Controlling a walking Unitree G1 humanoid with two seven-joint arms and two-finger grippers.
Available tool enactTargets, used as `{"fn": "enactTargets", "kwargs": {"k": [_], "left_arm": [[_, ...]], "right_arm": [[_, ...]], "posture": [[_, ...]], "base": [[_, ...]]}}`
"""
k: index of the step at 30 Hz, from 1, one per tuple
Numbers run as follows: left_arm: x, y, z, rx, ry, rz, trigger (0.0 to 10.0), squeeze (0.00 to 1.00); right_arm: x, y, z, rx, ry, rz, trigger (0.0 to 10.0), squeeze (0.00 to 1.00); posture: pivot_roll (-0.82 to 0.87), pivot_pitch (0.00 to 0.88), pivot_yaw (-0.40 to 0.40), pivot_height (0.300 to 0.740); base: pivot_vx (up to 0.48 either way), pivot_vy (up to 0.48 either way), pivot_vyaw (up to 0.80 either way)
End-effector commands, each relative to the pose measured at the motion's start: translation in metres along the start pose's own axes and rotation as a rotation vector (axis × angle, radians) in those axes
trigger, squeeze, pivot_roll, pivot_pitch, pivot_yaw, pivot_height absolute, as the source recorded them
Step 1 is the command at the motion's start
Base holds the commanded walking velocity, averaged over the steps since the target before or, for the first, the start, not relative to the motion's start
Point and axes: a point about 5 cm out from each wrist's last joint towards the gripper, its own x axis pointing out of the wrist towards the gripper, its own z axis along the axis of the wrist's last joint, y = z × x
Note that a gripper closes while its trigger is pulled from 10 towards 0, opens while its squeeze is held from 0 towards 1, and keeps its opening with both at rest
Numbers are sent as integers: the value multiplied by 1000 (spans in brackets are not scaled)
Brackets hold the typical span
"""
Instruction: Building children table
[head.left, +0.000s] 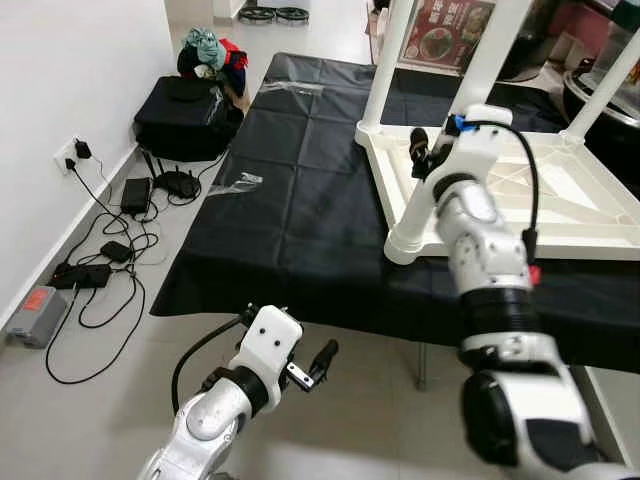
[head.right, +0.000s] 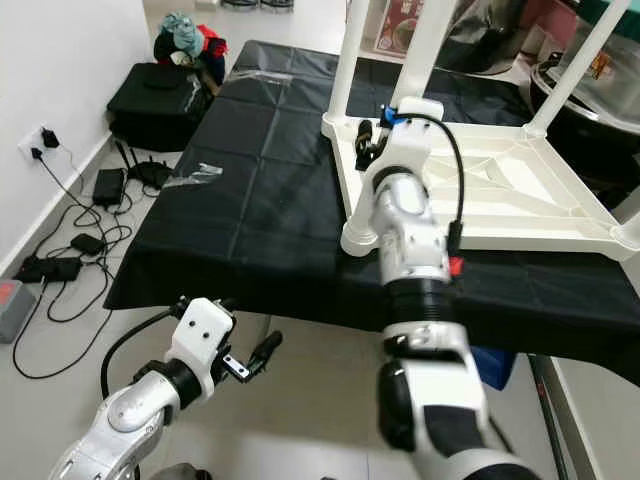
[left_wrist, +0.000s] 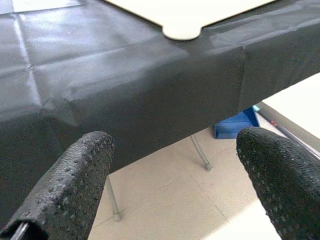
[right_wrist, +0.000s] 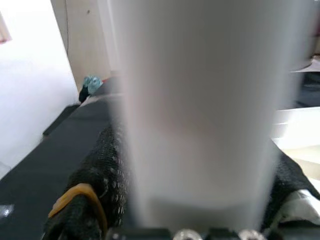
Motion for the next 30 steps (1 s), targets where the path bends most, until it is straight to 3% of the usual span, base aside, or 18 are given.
{"fn": "enactTargets", "kwargs": {"k": [1, 4, 8, 9, 10, 13, 14, 18, 27, 30], "left_arm": [[-1, -2, -3, -2, 8, -5, 10000, 0], [-2, -3, -2, -3, 7, -9, 10000, 0], [-2, -3, -2, -4, 7, -10, 10000, 0], [-3, -4, -2, -5, 6, -9, 10000, 0], [-3, -4, -2, -5, 6, -9, 10000, 0], [-4, -4, -1, -6, 5, -6, 10000, 0], [-4, -4, -1, -6, 5, -6, 10000, 0], [-4, -4, -1, -5, 6, 0, 10000, 0], [-5, -4, 0, -5, 4, 1, 10000, 0], [-4, -3, 0, -5, 4, 3, 10000, 0]], "right_arm": [[1, 0, -4, 25, 17, 48, 10000, 0], [6, -11, -3, 50, 23, 194, 10000, 0], [7, -14, -6, 99, 59, 289, 10000, 0], [6, -10, -11, 136, 93, 373, 10000, 0], [6, -10, -11, 136, 93, 373, 10000, 0], [-5, 3, -29, 171, 190, 651, 10000, 0], [-5, 3, -29, 171, 190, 651, 10000, 0], [-20, 17, -40, 150, 261, 947, 10000, 0], [-20, 22, -36, 159, 240, 1044, 10000, 0], [-22, 27, -28, 174, 220, 1143, 10000, 0]], "posture": [[157, 68, -104, 740], [161, 69, -107, 740], [166, 76, -106, 740], [172, 81, -111, 740], [172, 81, -111, 740], [180, 91, -113, 740], [180, 91, -113, 740], [183, 96, -118, 740], [183, 98, -116, 740], [177, 101, -115, 740]], "base": [[0, 0, 0], [0, 0, 0], [0, 0, 0], [0, 0, 0], [0, 0, 0], [0, 0, 0], [0, 0, 0], [0, 0, 0], [0, 0, 0], [0, 0, 0]]}}
